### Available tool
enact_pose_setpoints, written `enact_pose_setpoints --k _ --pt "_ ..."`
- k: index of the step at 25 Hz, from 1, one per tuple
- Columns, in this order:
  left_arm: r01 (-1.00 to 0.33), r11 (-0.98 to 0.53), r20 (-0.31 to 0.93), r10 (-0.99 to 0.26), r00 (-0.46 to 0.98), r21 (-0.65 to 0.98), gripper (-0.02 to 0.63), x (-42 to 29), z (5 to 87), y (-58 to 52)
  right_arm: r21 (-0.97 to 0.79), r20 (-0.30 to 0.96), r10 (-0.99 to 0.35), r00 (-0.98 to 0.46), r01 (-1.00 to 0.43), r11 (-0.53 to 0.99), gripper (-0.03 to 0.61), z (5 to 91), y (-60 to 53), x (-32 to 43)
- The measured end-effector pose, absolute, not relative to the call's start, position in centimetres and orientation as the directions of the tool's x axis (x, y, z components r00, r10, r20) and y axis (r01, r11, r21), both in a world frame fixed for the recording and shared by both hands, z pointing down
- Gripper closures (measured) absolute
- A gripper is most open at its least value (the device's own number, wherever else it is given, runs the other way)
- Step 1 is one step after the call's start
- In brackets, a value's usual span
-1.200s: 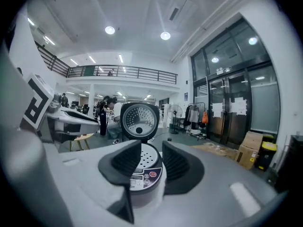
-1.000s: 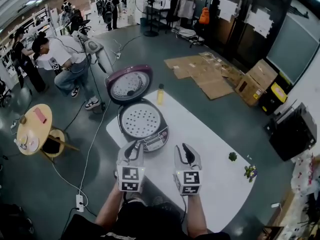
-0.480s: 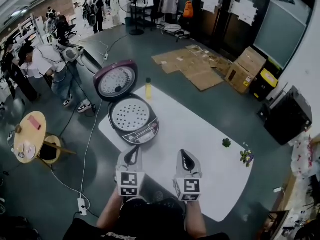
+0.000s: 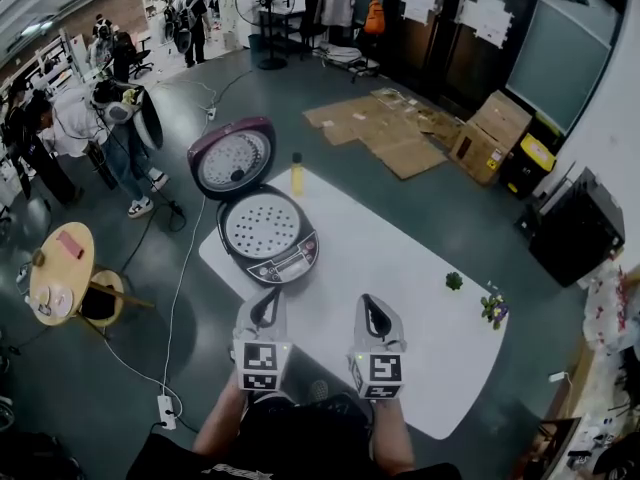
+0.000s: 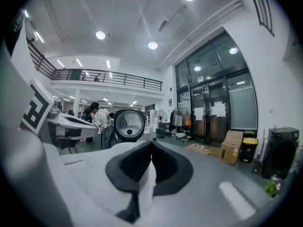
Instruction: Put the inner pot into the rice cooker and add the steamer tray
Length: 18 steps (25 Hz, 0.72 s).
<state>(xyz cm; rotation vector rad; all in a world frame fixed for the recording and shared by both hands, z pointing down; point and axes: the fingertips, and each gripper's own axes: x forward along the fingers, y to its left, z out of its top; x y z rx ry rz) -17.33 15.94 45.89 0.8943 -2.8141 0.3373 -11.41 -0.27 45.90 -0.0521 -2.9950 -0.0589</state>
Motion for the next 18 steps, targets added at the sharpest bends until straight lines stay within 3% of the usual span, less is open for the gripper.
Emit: enact_pose_setpoints --k 18 --pt "-0.593 0.786 0.217 -0.557 -0.802 -0.174 0.599 -17.26 46.02 15.66 0.040 0.140 0.024 -0.990 0.030 0.999 0.572 46.14 -0.32 -11.32"
